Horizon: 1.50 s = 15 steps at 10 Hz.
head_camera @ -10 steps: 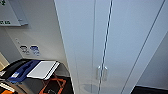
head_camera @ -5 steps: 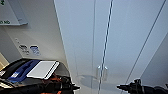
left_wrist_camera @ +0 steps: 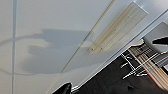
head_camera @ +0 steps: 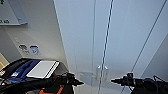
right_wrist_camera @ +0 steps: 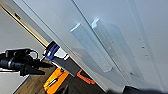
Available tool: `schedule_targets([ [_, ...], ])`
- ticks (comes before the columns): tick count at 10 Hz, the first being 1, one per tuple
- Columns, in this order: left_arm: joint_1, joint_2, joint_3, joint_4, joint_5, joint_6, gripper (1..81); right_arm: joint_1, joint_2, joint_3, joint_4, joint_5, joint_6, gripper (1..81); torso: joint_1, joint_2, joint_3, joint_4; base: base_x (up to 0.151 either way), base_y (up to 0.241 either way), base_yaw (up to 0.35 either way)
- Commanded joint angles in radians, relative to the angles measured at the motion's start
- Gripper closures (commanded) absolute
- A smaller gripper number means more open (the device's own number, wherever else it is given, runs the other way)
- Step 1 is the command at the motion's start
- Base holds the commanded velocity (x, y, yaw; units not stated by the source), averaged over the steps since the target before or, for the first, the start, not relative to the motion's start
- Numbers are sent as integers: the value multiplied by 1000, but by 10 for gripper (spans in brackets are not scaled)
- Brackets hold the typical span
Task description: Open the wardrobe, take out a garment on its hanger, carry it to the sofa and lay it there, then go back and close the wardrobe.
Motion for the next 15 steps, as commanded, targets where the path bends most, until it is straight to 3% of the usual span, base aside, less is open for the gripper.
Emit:
schedule_targets([
  [1, -172, 69, -48, -15, 32, -1, 10, 165, 41, -43, 14, -22, 21, 10, 0, 0, 0, 0, 0, 0, 0],
  [4, -188, 153, -122, -12, 38, -2, 10, 195, 103, -101, 16, -31, 26, 10, 1, 0, -1, 0, 0, 0, 0],
  [15, -197, 325, -296, -6, 38, -2, 10, 244, 196, -215, 22, -30, 182, 10, 2, 1, -2, 0, 0, 0, 0],
])
